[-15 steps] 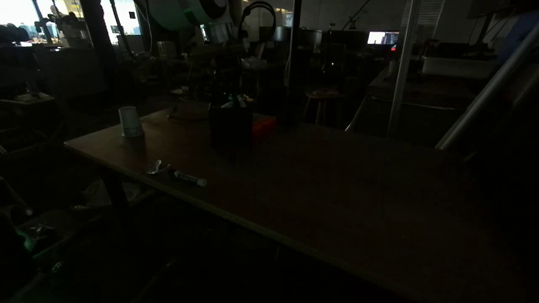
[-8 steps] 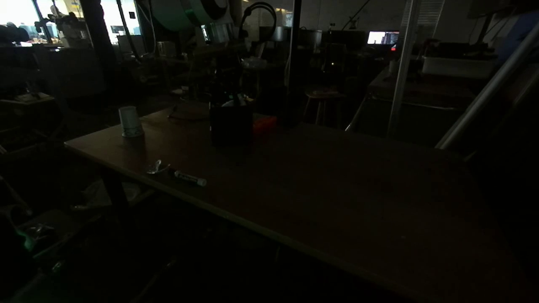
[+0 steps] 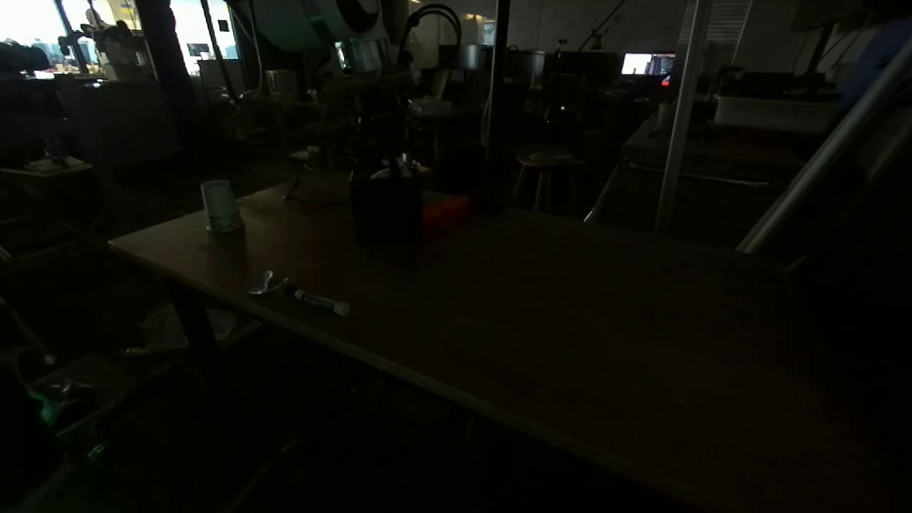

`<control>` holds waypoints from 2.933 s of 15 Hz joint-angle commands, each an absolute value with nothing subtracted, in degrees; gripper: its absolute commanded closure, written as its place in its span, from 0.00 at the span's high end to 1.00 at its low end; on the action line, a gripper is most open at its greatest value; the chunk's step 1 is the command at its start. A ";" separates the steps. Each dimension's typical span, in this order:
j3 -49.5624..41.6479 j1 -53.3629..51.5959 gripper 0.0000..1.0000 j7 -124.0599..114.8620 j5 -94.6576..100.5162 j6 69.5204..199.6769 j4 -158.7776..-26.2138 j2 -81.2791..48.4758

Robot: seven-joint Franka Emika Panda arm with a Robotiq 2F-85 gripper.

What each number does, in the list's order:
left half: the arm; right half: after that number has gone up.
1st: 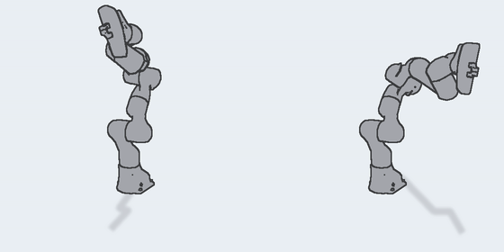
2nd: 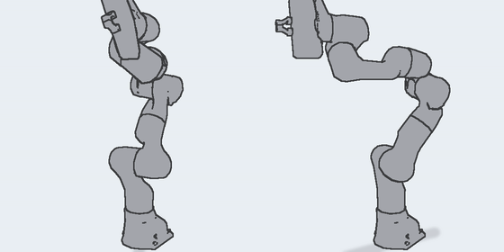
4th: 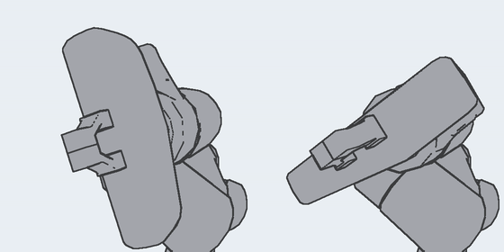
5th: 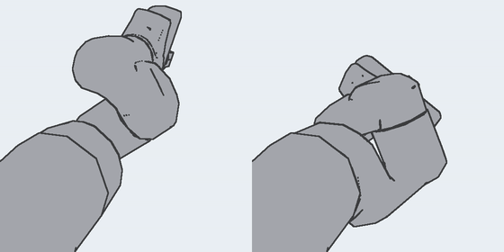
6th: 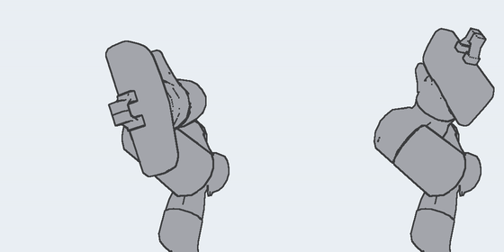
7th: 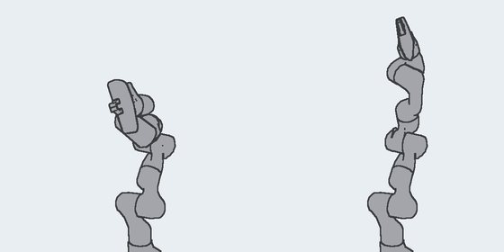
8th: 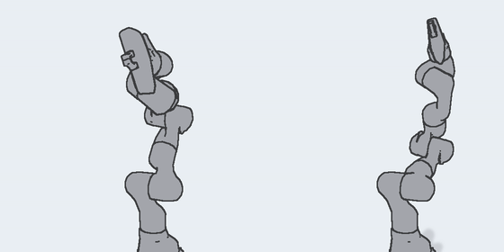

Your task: Put the towel inside the basket

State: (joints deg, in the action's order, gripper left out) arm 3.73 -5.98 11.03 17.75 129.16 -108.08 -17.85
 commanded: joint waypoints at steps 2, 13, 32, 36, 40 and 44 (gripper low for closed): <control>3.90 -7.08 0.00 11.43 19.40 126.68 -105.28 -18.70; 4.59 -7.64 0.00 12.41 19.06 124.66 -102.10 -22.22; 6.44 -5.84 0.00 17.10 10.71 125.80 -97.32 -32.15; 5.84 -5.79 0.00 14.97 10.50 126.25 -101.33 -26.56; 6.73 -5.87 0.00 11.65 7.49 128.75 -107.26 -19.33; 8.01 -6.98 0.00 7.16 3.60 133.43 -114.02 -11.25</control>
